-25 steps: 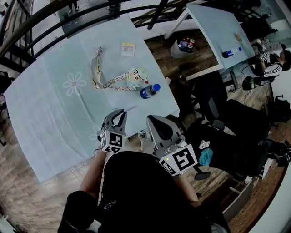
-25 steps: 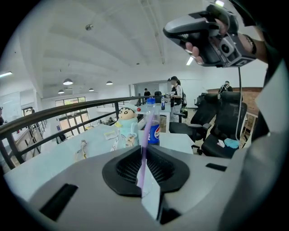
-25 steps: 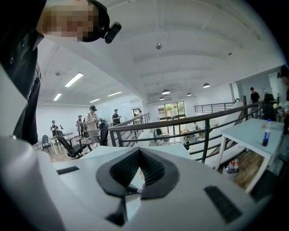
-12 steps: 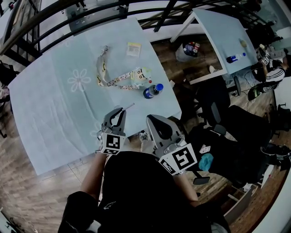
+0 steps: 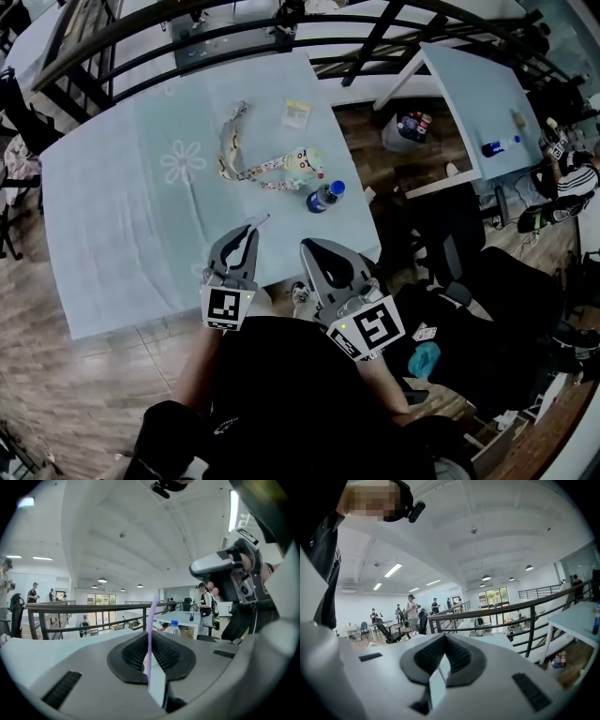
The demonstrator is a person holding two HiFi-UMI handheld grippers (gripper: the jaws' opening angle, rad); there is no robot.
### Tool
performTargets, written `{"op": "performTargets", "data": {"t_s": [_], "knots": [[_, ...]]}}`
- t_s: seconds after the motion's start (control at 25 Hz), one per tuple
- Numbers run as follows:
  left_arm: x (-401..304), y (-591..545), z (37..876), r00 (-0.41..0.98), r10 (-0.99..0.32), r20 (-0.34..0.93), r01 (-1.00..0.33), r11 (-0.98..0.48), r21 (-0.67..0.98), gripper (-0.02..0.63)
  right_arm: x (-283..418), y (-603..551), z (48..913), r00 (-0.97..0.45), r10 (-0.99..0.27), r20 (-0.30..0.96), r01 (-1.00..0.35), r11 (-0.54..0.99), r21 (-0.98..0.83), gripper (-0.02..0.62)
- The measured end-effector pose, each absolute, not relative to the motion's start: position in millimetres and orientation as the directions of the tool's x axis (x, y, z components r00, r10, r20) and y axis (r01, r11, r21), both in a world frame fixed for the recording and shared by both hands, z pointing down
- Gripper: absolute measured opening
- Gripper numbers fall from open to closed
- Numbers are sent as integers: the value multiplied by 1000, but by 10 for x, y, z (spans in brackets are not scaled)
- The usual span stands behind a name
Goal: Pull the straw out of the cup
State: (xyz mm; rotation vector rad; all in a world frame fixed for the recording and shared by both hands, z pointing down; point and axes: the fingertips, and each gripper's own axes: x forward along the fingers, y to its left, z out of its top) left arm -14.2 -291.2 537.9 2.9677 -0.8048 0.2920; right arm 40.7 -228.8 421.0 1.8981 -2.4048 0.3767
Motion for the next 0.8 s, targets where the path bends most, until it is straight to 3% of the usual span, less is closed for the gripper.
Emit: {"op": "performTargets", "data": {"t_s": [0.52,0.8], "knots": [[-525,-2561,4329,746,-666,-7,-666,-746,31,31,349,-1913,3996,-388,-915,107,-916,371,-151,8],[-647,-2037,3997,693,-719,-55,-718,-695,28,31,319,-1589,3947,-466,-881,85,-879,451,-155,8]]}}
